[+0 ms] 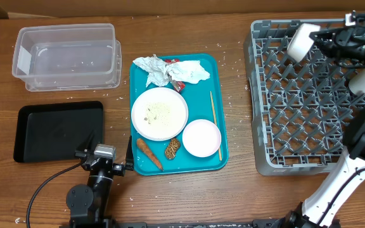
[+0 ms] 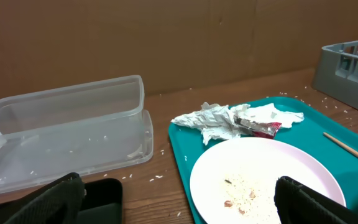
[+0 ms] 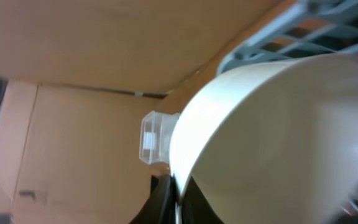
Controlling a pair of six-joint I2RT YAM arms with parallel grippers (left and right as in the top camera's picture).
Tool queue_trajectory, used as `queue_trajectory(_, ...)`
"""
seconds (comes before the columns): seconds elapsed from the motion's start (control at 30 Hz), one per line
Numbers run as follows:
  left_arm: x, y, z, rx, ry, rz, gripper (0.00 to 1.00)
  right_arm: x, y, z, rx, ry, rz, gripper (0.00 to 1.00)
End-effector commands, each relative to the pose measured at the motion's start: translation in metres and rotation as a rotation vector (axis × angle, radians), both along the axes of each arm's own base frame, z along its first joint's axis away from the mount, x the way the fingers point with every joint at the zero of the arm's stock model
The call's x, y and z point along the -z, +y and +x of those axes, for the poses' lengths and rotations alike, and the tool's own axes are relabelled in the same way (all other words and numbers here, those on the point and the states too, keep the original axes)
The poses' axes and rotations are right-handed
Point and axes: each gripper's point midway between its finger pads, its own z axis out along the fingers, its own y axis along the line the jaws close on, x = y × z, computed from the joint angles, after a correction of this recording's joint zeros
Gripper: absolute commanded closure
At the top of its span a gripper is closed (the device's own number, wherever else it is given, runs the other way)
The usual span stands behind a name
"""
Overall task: Sort waste into correct bins and load items into the dishwasher
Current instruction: 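Carry the white bowl to the rack and set it down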
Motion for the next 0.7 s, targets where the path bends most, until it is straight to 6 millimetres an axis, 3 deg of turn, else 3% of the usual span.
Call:
queue_trajectory(0.0,0.001,0.003,0.000,-0.014,-0.002,0.017,0.00,0.001,-0.025,0.002,0.082,0.046,-0.060,0.89)
queue_trajectory(0.07,0.001,0.003,0.000,-0.014,-0.002,0.017,0.00,-0.004,-0.033,0.002,0.096,0.037,-0.065,0.78)
queue_trajectory(0.37,0.001,0.003,0.000,-0.014,-0.002,0.017,0.00,0.003,-0.075,-0.006,0.258,0.213,-0.205,0.69)
queue_trajectory(0.57,0.001,0.003,0.000,-0.014,-0.002,0.017,0.00,-0.020,-0.105,-0.030,0.427,0.391,-0.444,0.64)
queue_trajectory(0.67,0.001,0.003,0.000,-0.014,-0.002,0.017,0.00,-0.033,-0.110,-0.047,0.491,0.468,-0.609,0.61)
